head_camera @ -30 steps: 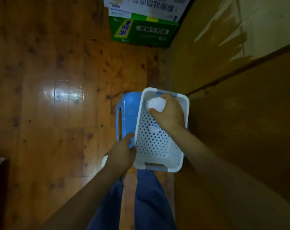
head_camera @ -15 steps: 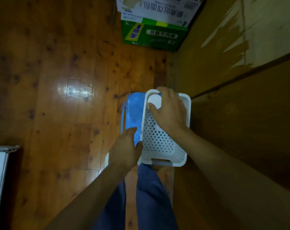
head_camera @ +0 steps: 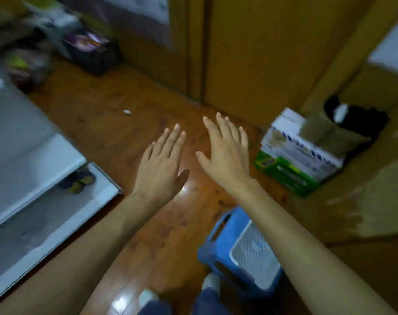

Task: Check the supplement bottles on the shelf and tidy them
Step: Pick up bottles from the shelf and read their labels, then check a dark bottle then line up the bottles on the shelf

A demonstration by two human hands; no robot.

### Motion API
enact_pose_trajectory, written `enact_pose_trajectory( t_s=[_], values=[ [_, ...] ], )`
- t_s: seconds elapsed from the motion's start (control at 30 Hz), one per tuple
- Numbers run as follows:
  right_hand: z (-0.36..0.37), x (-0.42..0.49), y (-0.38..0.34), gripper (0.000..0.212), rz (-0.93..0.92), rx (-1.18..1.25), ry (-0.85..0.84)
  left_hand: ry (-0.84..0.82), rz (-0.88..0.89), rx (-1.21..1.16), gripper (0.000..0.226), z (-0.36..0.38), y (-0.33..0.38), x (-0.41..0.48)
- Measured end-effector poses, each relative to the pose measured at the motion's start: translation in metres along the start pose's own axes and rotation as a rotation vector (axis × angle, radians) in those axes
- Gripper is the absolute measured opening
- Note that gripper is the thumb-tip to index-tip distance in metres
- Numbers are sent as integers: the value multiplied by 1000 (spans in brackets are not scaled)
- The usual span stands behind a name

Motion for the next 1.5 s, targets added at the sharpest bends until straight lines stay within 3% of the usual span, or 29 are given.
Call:
enact_pose_trajectory(
  t_s=[0.27,0.47,0.6,0.8,1.13,1.3,1.5],
  values=[
    [-38,-12,-304,73,-565,159,64,342,-355,282,90,-202,-163,-166],
    [-36,-109,-546,72,-902,307,42,507,-617,532,73,-324,-255,-375],
    [-28,-188,-674,69,-1068,471,2,524,-785,661,77,-382,-304,-505],
    [-1,-257,-804,71,-1255,537,-76,519,-1020,708,84,-424,-373,-636],
    [49,-312,-1013,76,-1524,602,-247,447,-1353,742,88,-456,-469,-768],
    [78,-373,-1099,67,-1695,573,-342,415,-1532,739,88,-463,-498,-844],
    [130,-442,-1188,70,-1774,488,-405,437,-1572,679,84,-469,-550,-937]
  ],
)
Point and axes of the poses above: each hand's wrist, its own x-axis towards the middle knuckle, its own z-axis out of the palm, y = z × x, the point moved 5 cm from there along x, towards the middle knuckle, and after that the axes turned 3 degrees about z, right-handed, at the moved point
